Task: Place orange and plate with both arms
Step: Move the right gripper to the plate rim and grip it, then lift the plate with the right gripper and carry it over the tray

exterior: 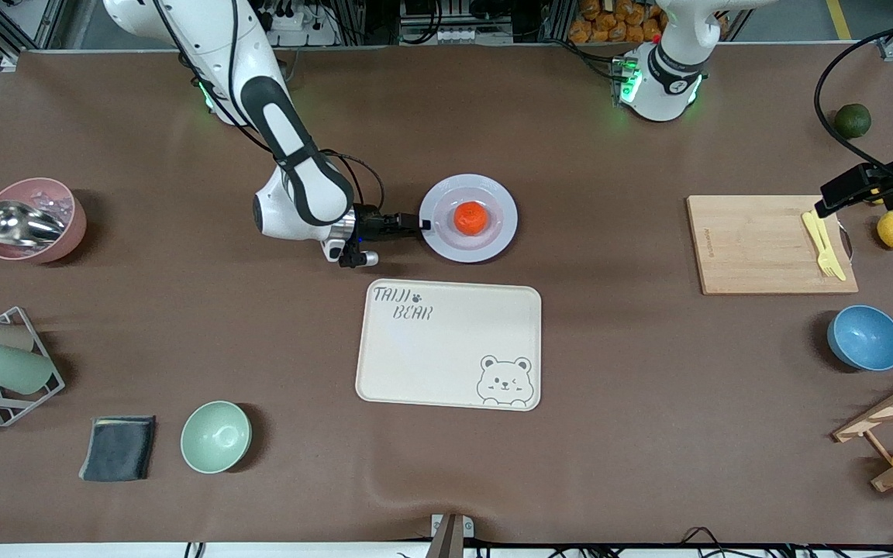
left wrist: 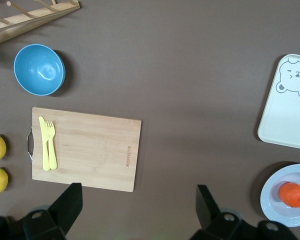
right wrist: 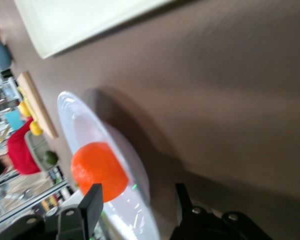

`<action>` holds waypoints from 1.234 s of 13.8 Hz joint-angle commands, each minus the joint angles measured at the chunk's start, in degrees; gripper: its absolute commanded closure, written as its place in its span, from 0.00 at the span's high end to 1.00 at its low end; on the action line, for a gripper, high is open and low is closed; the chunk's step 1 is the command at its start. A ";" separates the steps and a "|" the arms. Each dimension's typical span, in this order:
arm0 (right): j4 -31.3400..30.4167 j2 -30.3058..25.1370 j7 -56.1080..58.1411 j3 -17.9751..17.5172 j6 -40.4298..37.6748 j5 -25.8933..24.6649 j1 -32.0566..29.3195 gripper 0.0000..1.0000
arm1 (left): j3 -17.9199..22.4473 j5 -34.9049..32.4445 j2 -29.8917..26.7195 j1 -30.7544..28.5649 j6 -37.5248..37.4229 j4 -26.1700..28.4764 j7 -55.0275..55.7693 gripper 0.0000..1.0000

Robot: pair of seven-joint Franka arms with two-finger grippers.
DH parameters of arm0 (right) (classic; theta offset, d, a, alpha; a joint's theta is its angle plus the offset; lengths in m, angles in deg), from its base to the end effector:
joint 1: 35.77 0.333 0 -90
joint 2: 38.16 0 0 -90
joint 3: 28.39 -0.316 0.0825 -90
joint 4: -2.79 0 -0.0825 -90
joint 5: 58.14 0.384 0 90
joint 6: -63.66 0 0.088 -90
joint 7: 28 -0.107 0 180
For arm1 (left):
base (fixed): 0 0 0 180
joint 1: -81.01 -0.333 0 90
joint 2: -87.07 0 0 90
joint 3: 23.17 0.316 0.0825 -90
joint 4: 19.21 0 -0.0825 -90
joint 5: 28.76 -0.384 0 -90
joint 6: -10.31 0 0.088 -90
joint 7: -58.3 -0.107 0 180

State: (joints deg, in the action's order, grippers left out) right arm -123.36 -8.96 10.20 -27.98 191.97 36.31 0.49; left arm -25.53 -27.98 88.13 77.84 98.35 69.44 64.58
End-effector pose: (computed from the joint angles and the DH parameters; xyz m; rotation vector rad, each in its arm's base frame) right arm 0.4043 0.3280 0.1318 -2.1593 0.1540 0.3666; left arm 0.5567 0.0066 0.6224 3.1223 0.1930 -0.0466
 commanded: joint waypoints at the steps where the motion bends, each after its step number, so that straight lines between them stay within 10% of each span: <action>1: 0.64 2.26 6.35 0.29 -3.24 4.85 -0.23 0.65 | 0.00 -1.14 -0.09 0.18 -0.50 -0.05 -1.01 1.00; 9: 0.82 4.90 11.45 0.29 -13.52 6.09 -4.10 0.45 | 0.00 -1.14 -0.09 0.09 -0.50 0.12 -1.10 1.00; 13: 0.91 5.43 12.78 0.29 -13.18 6.18 -4.18 0.00 | 0.00 -1.14 0.08 0.18 -0.41 0.12 -1.10 1.00; 17: 1.87 5.61 13.57 0.29 -12.47 6.18 -3.83 0.00 | 0.00 -1.14 0.08 0.18 -0.41 0.12 -1.10 1.00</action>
State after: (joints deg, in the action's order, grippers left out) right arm -122.49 -4.15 22.78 -27.21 178.47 41.11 -3.39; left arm -25.54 -27.98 88.41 77.85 98.35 69.53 64.58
